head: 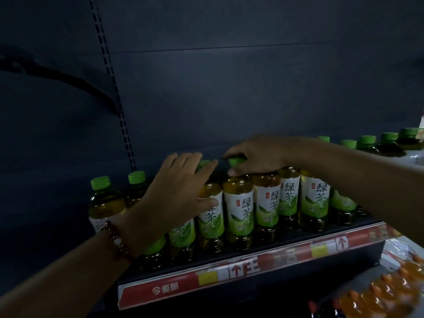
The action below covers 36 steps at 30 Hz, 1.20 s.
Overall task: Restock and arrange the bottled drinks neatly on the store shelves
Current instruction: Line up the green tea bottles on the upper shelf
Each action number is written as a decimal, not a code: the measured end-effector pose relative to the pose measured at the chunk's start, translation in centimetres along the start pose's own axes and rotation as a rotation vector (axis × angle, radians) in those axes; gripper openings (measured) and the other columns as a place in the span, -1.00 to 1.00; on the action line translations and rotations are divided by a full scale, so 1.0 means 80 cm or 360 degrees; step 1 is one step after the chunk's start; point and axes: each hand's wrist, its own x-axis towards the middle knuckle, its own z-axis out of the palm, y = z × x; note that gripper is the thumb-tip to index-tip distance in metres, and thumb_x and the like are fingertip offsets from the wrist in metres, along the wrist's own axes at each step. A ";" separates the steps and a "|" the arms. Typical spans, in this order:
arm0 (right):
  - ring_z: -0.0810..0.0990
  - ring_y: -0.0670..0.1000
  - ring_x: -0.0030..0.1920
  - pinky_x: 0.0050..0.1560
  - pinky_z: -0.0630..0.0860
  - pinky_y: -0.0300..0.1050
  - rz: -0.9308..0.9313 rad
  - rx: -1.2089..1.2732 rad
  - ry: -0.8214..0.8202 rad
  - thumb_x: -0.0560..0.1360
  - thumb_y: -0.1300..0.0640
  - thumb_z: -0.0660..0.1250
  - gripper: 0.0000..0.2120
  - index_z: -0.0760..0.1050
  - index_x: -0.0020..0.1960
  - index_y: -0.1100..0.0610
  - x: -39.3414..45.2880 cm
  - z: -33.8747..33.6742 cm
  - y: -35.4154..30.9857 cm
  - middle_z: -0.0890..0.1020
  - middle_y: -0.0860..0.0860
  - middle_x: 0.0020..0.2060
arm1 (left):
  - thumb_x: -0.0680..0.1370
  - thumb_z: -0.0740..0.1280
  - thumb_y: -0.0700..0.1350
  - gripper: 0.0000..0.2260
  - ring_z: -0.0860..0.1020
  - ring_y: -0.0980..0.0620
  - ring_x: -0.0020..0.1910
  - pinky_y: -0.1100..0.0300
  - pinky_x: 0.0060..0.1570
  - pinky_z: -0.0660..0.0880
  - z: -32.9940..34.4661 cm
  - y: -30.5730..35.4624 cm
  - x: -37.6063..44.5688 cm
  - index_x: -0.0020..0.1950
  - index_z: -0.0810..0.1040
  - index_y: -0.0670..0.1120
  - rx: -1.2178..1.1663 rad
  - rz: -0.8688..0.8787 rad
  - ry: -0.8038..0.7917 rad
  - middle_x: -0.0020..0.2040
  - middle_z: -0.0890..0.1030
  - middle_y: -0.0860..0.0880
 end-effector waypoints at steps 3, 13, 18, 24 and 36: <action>0.34 0.02 0.41 0.24 0.26 -0.14 -0.0007 0.0061 0.0124 0.51 -0.20 0.30 -0.37 0.22 0.50 -0.06 -0.019 -0.015 0.021 0.34 -0.05 0.46 | 0.44 0.15 0.40 -0.23 0.46 -0.19 0.35 -0.19 0.34 0.34 -0.005 0.029 0.015 0.51 0.32 -0.05 -0.0069 -0.0016 0.0043 0.38 0.48 -0.21; 0.53 -0.05 0.09 0.10 0.51 -0.04 -0.0199 -0.0076 0.0032 0.50 -0.14 0.34 -0.71 0.52 0.19 -0.11 -0.014 -0.005 0.077 0.56 -0.11 0.13 | 0.45 0.22 0.43 -0.08 0.18 -0.05 0.56 -0.20 0.50 -0.15 0.009 0.065 0.047 0.60 -0.18 0.08 -0.0152 -0.0176 -0.0291 0.48 0.42 -0.01; 0.51 -0.02 0.20 0.20 0.49 0.02 -0.0291 -0.0063 0.0054 0.50 -0.26 0.26 -0.46 0.38 0.40 -0.05 -0.023 -0.015 0.106 0.53 -0.05 0.27 | 0.39 0.12 0.48 -0.10 0.33 -0.15 0.49 -0.20 0.46 0.14 -0.001 0.081 0.046 0.60 -0.05 0.07 -0.0065 -0.0262 -0.0222 0.46 0.43 -0.09; 0.56 0.00 0.12 0.12 0.51 -0.03 -0.0256 -0.0254 -0.0102 0.50 -0.13 0.34 -0.66 0.49 0.23 -0.06 -0.021 -0.020 0.152 0.58 -0.06 0.15 | 0.44 0.15 0.44 -0.19 0.36 -0.14 0.45 -0.19 0.45 0.17 -0.006 0.137 0.106 0.57 0.16 0.01 -0.0032 -0.0178 -0.0150 0.43 0.44 -0.10; 0.52 -0.17 0.01 0.02 0.48 -0.15 -0.0491 0.0043 -0.0071 0.49 -0.11 0.37 -0.64 0.48 0.27 -0.17 -0.032 -0.017 0.184 0.56 -0.18 0.12 | 0.43 0.19 0.38 -0.22 0.30 -0.18 0.49 -0.15 0.44 0.17 0.008 0.150 0.107 0.54 0.18 0.00 -0.0090 -0.0310 -0.0177 0.42 0.44 -0.12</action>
